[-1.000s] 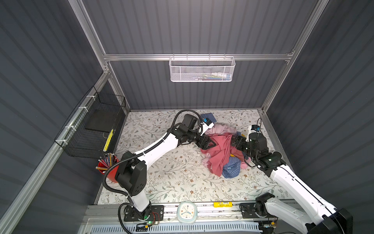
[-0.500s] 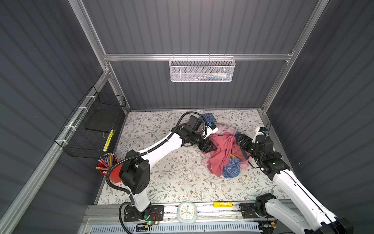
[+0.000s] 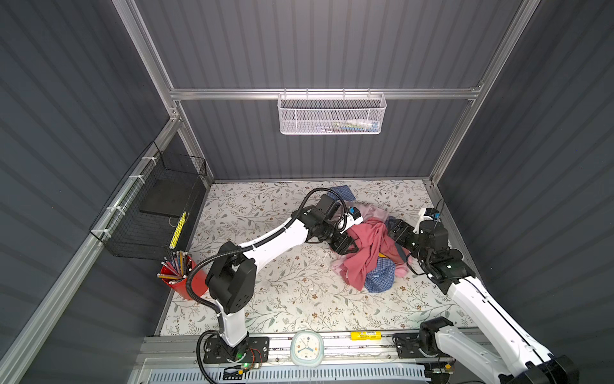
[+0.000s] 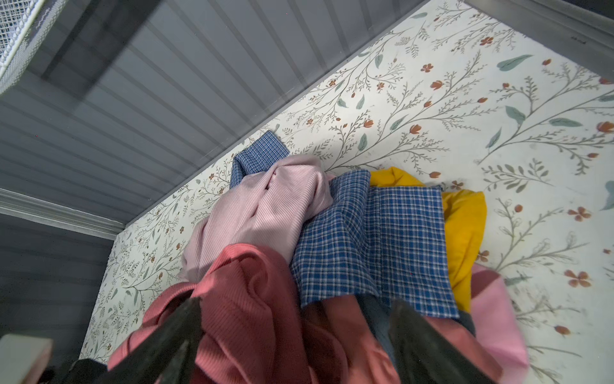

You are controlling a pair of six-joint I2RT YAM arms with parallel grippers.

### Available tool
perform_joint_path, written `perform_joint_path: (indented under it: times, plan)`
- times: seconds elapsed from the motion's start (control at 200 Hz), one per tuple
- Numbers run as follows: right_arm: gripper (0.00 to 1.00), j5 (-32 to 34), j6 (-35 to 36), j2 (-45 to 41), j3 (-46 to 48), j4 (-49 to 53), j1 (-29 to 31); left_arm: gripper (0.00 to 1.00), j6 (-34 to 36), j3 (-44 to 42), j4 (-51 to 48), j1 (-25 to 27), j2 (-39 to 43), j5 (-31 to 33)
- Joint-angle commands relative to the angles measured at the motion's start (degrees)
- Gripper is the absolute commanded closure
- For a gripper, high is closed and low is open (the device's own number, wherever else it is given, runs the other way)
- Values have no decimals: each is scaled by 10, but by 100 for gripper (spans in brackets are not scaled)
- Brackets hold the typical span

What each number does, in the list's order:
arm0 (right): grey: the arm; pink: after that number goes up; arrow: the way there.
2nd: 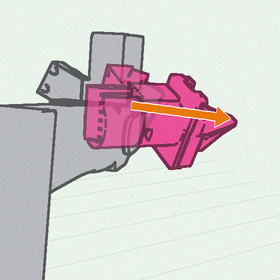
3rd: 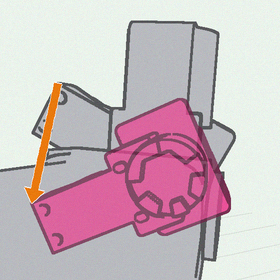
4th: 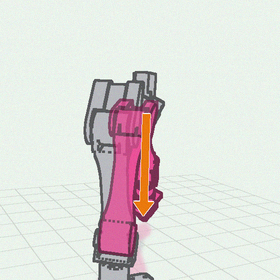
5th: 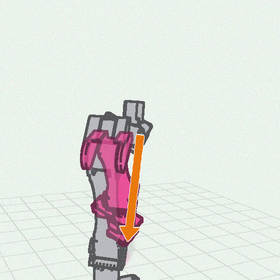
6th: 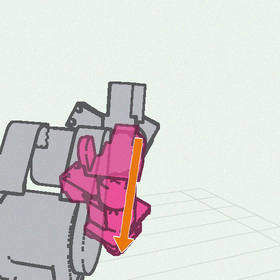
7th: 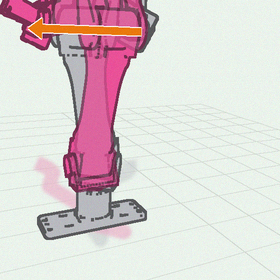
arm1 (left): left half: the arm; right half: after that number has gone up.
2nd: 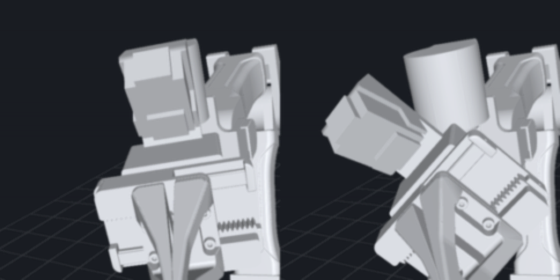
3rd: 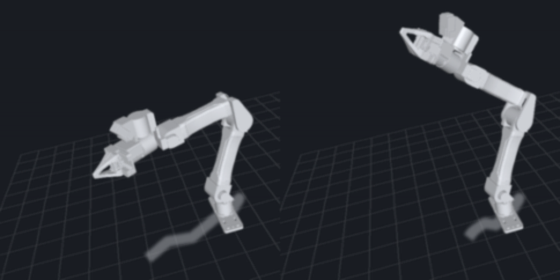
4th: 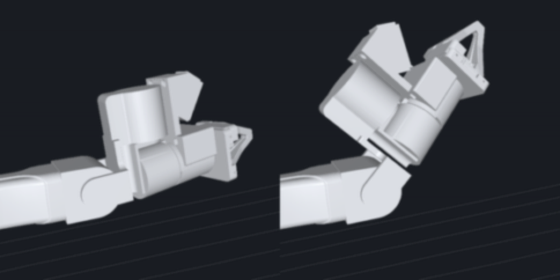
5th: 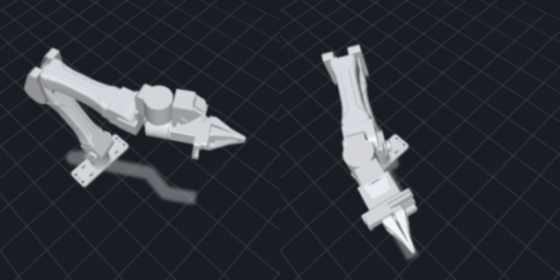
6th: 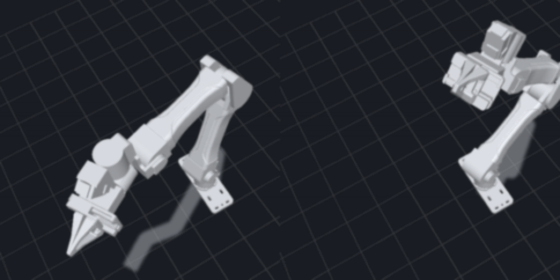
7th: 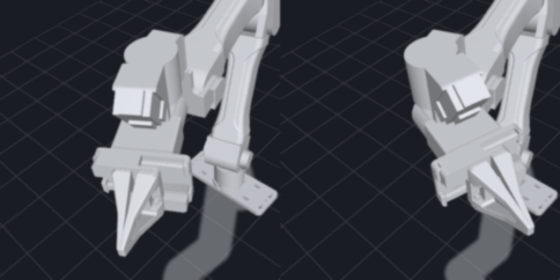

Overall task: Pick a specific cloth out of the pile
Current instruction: 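Grasp the dark pink shirt with the left gripper and lift it away from the pile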

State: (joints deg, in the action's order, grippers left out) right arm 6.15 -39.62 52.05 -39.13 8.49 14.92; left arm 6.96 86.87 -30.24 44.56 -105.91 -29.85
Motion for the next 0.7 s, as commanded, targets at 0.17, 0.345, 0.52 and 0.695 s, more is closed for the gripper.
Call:
perform_joint_path:
  times: [0.17,0.345,0.52,0.695]
  plan:
    - [12,2,3,3,-22,-2,-2,66,3,53,-16,2,-44,23]
    - [12,-7,-2,13,-20,-12,-3,92,4,43,10,3,-13,29]
    - [12,-14,-8,19,-17,-22,-3,100,8,47,18,2,33,55]
    - [12,-10,-6,16,-14,-24,-3,100,20,79,5,1,86,105]
